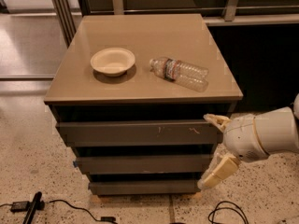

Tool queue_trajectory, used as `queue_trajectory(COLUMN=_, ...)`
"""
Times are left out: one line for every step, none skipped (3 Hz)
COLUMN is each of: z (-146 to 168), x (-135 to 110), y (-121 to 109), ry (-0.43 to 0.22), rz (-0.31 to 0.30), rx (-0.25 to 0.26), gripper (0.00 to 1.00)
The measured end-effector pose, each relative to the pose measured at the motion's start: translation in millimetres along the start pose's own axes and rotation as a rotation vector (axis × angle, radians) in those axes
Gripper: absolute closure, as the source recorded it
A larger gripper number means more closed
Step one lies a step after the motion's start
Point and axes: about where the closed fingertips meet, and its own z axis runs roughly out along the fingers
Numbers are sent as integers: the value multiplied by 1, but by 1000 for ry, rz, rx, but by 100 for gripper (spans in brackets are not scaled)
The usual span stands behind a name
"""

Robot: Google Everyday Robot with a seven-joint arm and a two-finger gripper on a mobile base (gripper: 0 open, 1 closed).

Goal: Open top drawer

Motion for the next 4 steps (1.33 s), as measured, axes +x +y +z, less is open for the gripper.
queue_trajectory(z=32, x=-2, y=-3, ry=-53, rz=-16, rx=-9, gripper=0)
queue_trajectory(z=59, x=2, y=-16, ry=-72, rz=-33, rx=2, gripper=0)
queue_trajectory(z=83, x=12, y=-52, ry=-59, rz=-58, rx=43, gripper=0)
queue_trajectory(z=96, x=32, y=-89, ry=-10, rz=-73, rx=100, gripper=0)
